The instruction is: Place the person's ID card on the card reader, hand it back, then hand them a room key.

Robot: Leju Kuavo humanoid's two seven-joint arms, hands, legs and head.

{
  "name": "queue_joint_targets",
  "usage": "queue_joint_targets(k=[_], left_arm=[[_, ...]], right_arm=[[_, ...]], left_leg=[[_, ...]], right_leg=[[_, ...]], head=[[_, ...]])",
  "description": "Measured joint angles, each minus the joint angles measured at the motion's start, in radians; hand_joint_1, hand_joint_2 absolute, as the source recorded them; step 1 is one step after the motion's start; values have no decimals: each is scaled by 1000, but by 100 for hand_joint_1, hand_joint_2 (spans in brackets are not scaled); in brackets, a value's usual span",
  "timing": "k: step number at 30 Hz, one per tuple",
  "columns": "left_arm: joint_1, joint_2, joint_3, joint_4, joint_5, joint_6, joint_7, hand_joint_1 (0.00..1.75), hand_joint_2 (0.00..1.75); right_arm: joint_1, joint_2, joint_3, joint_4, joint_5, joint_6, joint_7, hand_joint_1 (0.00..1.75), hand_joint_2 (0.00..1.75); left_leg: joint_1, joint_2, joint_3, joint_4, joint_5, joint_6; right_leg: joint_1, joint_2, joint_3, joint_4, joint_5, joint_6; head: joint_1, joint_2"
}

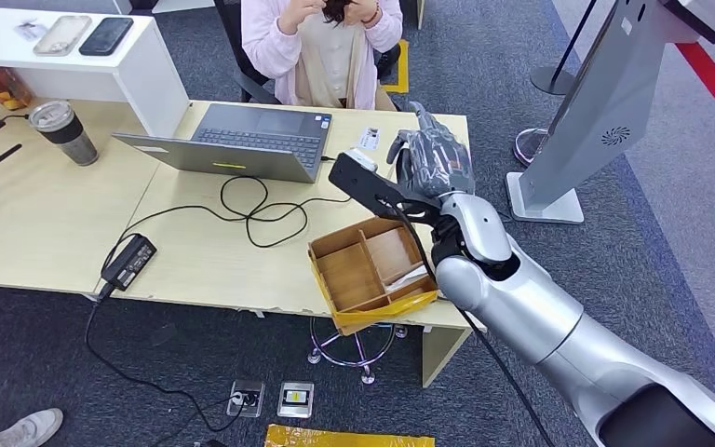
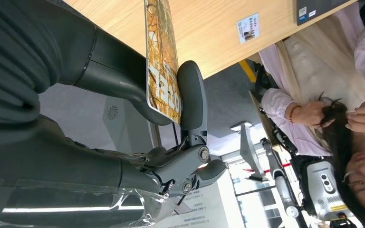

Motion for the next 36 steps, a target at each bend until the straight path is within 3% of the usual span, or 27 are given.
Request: queue_joint_targets(k=[19, 36], left_arm=[[-3, 8, -4, 0, 25, 0, -3, 0, 0], [-3, 10, -5, 0, 31, 2, -4, 0, 0]], right_arm=[[-135, 107, 10, 127, -104, 153, 11, 175, 175], [-153, 110, 10, 215, -136, 198, 93, 175, 175]], left_leg=[[0, 0, 0, 0, 0, 0], [0, 0, 0, 0, 0, 0]], right_leg=[[0, 0, 0, 0, 0, 0], [0, 0, 0, 0, 0, 0]], head=[[0, 0], [0, 0]])
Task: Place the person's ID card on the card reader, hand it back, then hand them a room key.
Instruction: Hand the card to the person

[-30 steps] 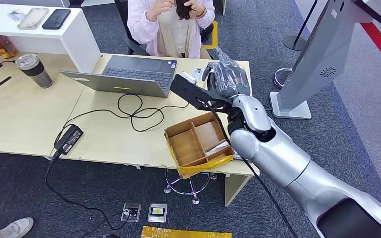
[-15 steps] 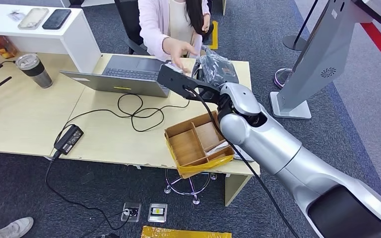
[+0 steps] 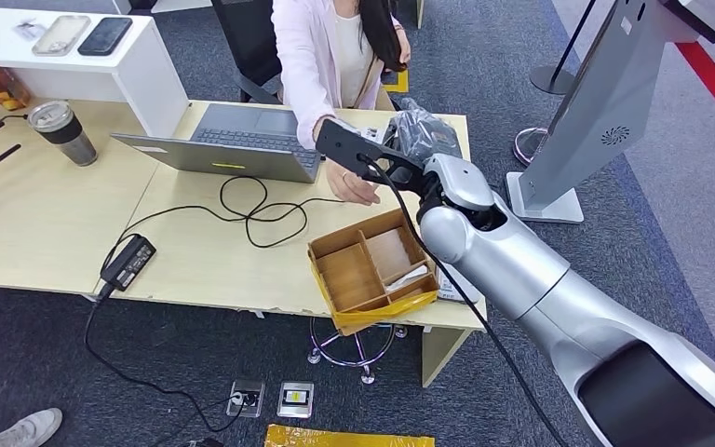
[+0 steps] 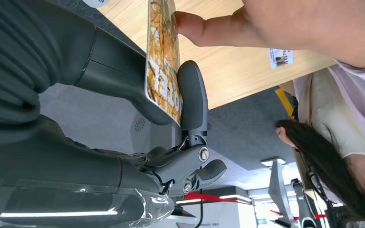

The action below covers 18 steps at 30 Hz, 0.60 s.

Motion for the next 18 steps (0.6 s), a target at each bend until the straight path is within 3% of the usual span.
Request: queue_joint_targets(k=[5, 7, 9, 11, 18], left_arm=[[0, 0, 0, 0, 1, 0, 0, 0, 0], [0, 0, 0, 0, 1, 0, 0, 0, 0], [0, 0, 0, 0, 2, 0, 0, 0, 0], [0, 0, 0, 0, 1, 0, 0, 0, 0], [0, 0, -1, 0, 0, -1, 0, 0, 0]], right_arm=[[0, 1, 0, 10, -3, 0, -2, 175, 175], [0, 2, 1, 13, -3, -3, -5, 87, 175], [0, 2, 2, 16, -3, -8, -11, 0, 87], [0, 2, 5, 18, -3, -22, -27, 0, 0], [0, 2, 21, 19, -11, -55, -69, 0, 0]], left_leg=[[0, 0, 0, 0, 0, 0], [0, 0, 0, 0, 0, 0], [0, 0, 0, 0, 0, 0], [0, 0, 0, 0, 0, 0], [0, 0, 0, 0, 0, 0]], right_leg=[[0, 0, 0, 0, 0, 0], [0, 0, 0, 0, 0, 0], [0, 0, 0, 0, 0, 0], [0, 0, 0, 0, 0, 0], [0, 0, 0, 0, 0, 0]], head=[[0, 0], [0, 0], [0, 0], [0, 0], [0, 0]])
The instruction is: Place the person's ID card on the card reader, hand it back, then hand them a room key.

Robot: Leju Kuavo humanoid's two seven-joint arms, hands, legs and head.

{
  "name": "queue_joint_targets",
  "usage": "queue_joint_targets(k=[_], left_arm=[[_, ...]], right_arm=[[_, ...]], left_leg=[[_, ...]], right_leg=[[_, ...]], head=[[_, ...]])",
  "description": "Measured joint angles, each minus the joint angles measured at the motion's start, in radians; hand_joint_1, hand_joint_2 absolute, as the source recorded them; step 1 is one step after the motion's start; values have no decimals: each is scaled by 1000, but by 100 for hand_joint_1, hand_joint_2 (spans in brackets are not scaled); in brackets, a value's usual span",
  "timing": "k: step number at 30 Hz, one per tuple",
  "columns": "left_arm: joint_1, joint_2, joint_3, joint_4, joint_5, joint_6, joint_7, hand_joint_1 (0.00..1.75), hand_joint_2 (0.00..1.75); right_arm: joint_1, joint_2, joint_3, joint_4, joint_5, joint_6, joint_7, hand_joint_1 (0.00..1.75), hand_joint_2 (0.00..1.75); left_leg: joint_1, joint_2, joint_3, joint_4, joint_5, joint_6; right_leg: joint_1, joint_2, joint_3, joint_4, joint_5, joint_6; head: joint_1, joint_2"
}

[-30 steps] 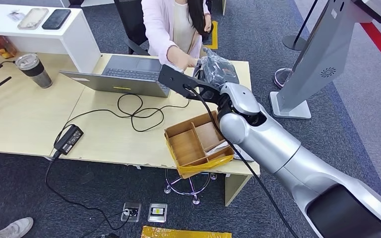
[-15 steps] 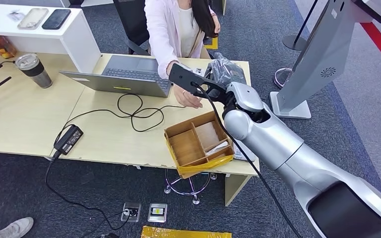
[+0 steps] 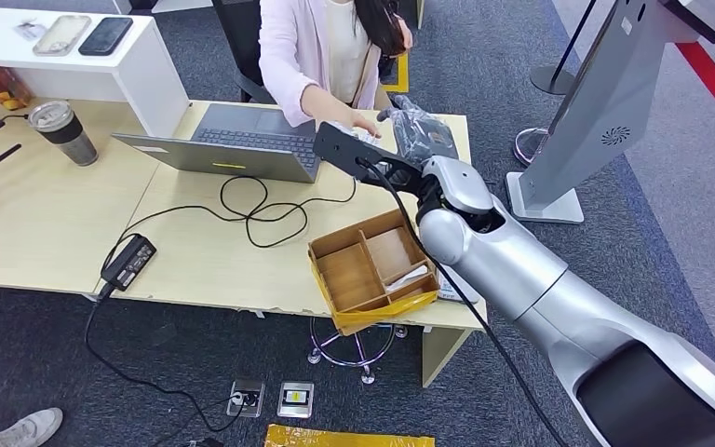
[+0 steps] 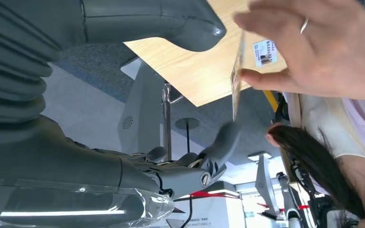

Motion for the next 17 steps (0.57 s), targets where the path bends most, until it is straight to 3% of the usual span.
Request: queue_joint_targets(k=[9, 17], left_arm=[[0, 0, -12, 0, 4, -1, 0, 0, 0], [2, 2, -18, 0, 30, -4, 1, 0, 0]], right_arm=[[-1, -19, 3, 5, -81, -22, 25, 0, 0], [8, -152, -70, 19, -276, -37, 74, 0, 0]], left_leg=[[0, 0, 0, 0, 0, 0], [0, -1, 0, 3, 0, 0]], right_leg=[[0, 0, 0, 0, 0, 0], [0, -1, 0, -1, 0, 0]], head=[[0, 0], [0, 0]])
